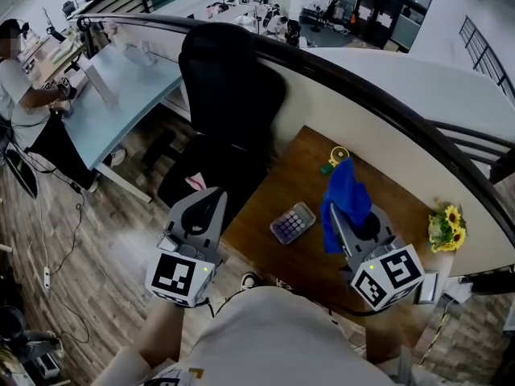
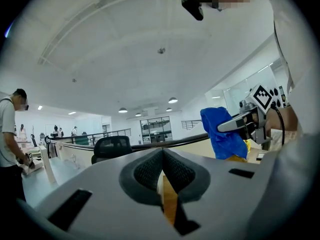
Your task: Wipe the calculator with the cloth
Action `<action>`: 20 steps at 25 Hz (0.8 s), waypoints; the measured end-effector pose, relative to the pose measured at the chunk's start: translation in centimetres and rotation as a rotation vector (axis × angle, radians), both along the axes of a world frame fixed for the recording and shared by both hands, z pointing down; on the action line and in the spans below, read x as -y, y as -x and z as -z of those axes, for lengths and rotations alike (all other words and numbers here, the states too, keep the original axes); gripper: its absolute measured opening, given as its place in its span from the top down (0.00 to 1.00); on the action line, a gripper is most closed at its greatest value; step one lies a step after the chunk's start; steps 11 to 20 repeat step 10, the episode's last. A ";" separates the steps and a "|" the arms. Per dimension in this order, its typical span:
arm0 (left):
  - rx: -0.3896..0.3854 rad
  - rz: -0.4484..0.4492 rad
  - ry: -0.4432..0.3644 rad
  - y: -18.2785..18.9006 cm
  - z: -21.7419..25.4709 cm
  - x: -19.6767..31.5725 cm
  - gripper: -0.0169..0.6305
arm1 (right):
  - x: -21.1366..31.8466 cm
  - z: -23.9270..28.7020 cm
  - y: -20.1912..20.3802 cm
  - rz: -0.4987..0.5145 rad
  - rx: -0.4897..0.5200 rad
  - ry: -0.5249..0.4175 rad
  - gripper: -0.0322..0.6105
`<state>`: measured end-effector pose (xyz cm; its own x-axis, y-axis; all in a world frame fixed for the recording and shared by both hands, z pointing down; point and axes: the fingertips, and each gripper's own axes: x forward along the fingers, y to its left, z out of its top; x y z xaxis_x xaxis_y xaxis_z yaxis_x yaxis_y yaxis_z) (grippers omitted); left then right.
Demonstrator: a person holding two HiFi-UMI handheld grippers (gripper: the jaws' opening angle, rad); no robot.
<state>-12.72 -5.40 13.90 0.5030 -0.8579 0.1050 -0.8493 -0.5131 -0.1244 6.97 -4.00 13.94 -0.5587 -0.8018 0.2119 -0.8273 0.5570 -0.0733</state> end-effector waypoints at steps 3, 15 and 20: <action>0.004 -0.001 -0.003 0.0 0.1 0.2 0.97 | 0.3 0.4 -0.1 -0.001 -0.010 -0.015 0.82; 0.000 0.001 -0.016 0.7 1.2 -0.1 0.97 | 0.2 1.5 -0.8 -0.030 -0.025 -0.036 0.82; 0.000 0.001 -0.016 0.7 1.2 -0.1 0.97 | 0.2 1.5 -0.8 -0.030 -0.025 -0.036 0.82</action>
